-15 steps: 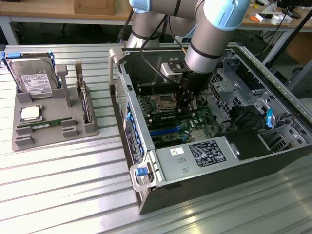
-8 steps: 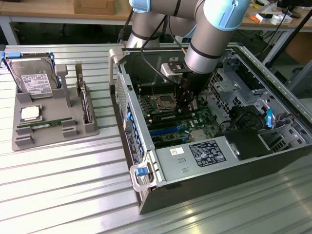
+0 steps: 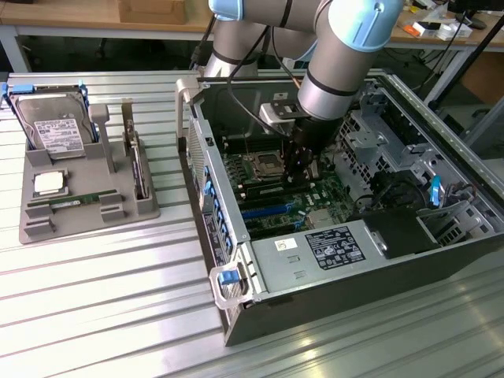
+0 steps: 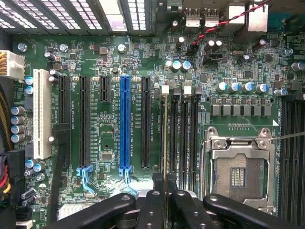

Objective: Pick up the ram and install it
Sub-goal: 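Insert the ram into the slot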

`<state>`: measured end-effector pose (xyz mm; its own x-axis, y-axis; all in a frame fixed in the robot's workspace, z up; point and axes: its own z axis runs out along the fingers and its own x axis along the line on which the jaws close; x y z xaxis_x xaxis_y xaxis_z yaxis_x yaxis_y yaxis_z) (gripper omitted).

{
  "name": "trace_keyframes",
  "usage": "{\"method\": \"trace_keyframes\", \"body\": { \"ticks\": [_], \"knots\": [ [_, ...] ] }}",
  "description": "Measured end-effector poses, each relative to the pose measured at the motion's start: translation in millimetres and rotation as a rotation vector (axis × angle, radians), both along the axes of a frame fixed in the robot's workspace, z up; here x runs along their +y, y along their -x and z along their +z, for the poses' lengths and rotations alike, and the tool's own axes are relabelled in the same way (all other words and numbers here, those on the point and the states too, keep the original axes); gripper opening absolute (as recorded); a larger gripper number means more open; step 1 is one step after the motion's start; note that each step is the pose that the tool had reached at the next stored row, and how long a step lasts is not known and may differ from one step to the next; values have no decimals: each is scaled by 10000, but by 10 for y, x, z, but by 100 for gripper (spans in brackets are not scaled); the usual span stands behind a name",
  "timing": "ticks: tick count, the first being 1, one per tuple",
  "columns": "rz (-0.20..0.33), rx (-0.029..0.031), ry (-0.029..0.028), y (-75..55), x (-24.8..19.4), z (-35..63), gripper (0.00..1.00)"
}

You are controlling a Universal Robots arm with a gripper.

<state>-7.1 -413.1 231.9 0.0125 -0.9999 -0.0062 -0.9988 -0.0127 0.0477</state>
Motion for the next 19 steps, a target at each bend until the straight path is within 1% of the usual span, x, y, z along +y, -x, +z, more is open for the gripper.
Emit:
{"method": "trace_keyframes", "body": {
  "ticks": [7,8,9,11,12,13,14,15,16,17,18,19],
  "knots": [
    [64,1,1,0,0,0,13],
    [64,1,1,0,0,0,19],
    [64,1,1,0,0,6,19],
    [65,1,2,0,8,128,19],
    [64,0,-1,0,19,161,19],
    [64,0,1,0,26,172,18],
    [65,0,0,-1,28,178,11],
    [65,1,-1,-5,28,178,11],
    [64,19,0,-28,28,179,11],
    [64,113,0,-123,25,178,11],
    [65,269,0,-271,24,178,11],
    [64,357,-1,-361,23,177,11]
  ]
}}
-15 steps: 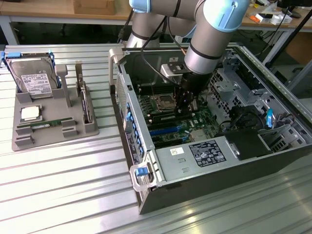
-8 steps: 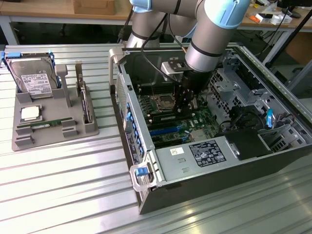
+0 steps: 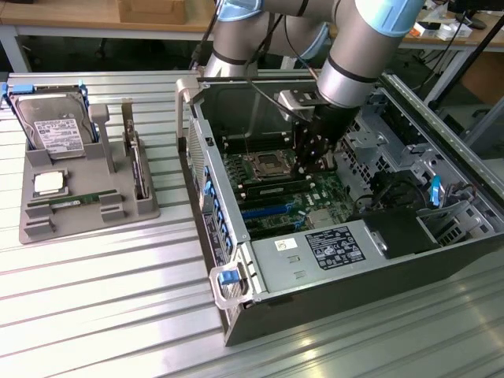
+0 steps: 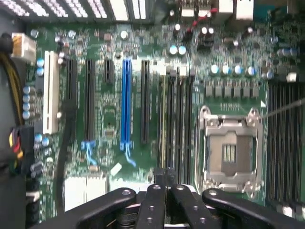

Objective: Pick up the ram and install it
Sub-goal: 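Insert the ram into the slot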

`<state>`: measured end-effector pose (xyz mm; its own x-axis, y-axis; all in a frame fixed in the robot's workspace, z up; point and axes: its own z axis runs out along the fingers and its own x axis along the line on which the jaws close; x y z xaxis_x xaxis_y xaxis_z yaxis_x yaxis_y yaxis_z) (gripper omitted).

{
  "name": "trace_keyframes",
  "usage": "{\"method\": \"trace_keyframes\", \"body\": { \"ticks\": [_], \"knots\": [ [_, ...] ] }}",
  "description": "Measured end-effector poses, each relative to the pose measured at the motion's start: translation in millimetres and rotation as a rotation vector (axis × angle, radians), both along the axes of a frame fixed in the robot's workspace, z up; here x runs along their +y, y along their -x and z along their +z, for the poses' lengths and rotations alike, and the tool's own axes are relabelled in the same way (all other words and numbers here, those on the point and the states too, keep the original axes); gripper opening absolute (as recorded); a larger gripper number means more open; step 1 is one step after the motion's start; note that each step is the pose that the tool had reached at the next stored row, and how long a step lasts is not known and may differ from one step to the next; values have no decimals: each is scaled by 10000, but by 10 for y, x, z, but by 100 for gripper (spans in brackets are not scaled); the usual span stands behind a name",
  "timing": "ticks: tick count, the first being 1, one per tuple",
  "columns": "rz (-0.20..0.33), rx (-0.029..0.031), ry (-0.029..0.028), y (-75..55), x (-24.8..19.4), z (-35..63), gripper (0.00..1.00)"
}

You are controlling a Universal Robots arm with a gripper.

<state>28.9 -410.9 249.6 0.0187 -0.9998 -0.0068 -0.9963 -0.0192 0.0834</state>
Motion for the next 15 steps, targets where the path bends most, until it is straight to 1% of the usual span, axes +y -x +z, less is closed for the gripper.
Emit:
{"method": "trace_keyframes", "body": {
  "ticks": [2,4,5,6,7,8,11,12,15],
  "knots": [
    [-2,185,0,-192,-3,-2,11],
    [-1,357,1,-406,-7,-2,11],
    [-1,420,0,-503,-10,-2,11],
    [0,460,0,-576,-11,-2,11],
    [-1,486,-3,-666,-12,-1,11],
    [1,487,-3,-701,-12,19,11],
    [-1,487,-6,-719,-13,189,11],
    [0,487,-15,-719,-12,197,11],
    [0,487,-14,-719,-12,199,11]
  ]
}}
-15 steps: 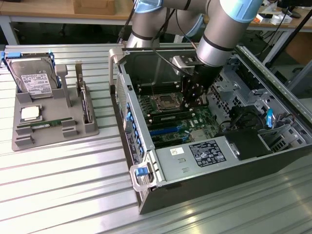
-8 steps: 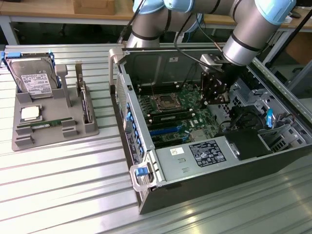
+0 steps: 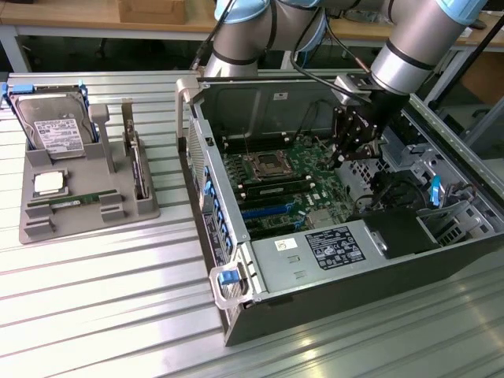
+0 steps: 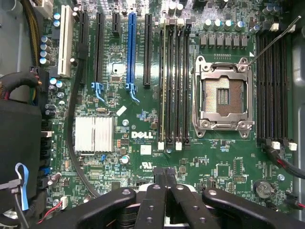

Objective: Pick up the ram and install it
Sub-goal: 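Insert the ram into the slot, then press down the ram until it locks into place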

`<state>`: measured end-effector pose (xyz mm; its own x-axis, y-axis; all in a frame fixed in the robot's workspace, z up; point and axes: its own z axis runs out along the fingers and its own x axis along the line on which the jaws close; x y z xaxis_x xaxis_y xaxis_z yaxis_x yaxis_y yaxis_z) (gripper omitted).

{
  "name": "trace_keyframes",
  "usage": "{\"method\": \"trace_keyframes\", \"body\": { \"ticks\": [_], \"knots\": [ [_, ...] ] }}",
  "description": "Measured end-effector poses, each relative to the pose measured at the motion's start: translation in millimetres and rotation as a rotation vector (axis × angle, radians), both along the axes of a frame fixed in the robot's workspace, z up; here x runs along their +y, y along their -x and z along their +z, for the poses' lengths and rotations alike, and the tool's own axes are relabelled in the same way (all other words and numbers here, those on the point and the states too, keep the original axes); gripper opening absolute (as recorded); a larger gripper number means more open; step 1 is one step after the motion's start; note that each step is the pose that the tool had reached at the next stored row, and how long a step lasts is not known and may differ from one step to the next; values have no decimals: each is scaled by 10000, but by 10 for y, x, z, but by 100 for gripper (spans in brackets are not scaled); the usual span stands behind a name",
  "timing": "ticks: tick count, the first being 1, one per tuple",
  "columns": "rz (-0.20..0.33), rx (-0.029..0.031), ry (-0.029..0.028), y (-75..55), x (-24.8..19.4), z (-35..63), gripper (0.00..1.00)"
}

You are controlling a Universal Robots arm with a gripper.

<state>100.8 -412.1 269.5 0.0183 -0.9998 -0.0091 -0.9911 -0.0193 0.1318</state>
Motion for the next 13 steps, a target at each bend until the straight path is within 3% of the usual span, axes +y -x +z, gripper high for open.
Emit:
{"method": "trace_keyframes", "body": {
  "ticks": [7,9,12,13],
  "knots": [
    [0,0,-1,42,0,-5,11],
    [1,0,-2,228,2,-69,11],
    [5,0,-2,321,55,-228,11],
    [6,0,-3,327,46,-253,11]
  ]
}}
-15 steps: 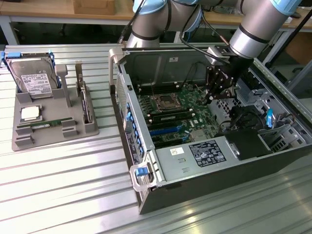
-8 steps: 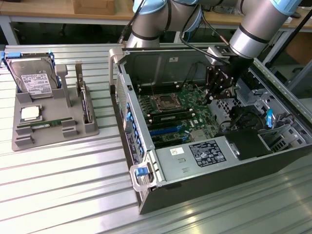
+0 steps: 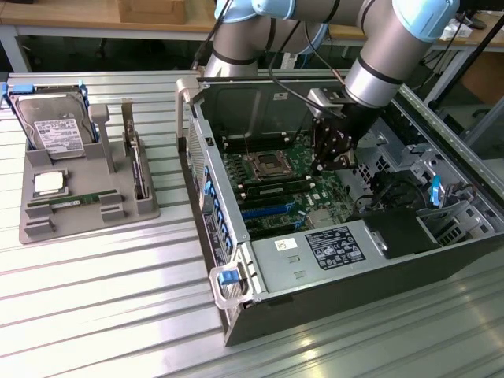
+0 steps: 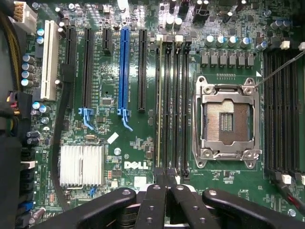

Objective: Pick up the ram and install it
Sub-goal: 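Press down the ram until it locks into place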

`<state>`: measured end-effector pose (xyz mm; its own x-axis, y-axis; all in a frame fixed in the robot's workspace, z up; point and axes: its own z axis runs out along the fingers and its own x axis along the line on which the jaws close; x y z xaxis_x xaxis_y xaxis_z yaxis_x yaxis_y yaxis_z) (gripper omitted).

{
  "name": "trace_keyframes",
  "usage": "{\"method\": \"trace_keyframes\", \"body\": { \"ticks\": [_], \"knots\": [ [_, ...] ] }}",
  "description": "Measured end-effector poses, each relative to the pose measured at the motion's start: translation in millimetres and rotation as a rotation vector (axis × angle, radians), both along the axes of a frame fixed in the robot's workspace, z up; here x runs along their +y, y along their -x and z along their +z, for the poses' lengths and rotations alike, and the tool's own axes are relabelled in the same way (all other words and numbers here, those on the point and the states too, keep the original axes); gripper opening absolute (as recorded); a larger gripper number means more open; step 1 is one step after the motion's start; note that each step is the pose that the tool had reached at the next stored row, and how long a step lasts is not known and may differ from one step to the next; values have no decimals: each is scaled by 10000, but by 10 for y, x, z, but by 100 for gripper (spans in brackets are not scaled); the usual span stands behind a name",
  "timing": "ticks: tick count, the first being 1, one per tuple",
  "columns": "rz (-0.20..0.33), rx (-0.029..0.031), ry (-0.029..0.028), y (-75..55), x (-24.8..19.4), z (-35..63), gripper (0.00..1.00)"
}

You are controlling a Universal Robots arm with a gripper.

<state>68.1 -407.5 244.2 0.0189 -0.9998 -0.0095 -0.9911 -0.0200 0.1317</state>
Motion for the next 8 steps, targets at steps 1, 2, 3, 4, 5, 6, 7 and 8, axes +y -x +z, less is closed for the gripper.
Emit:
{"method": "trace_keyframes", "body": {
  "ticks": [1,2,3,4,5,6,7,8],
  "knots": [
    [-1,0,1,2,-2,-16,11],
    [-1,0,2,3,-3,-53,11],
    [-1,0,2,3,-4,-87,11],
    [-1,0,2,3,-5,-113,11],
    [0,1,6,3,-6,-128,11],
    [0,1,7,3,-6,-138,11],
    [3,0,-3,3,-8,-149,11],
    [4,0,-15,2,-7,-147,11]
  ]
}}
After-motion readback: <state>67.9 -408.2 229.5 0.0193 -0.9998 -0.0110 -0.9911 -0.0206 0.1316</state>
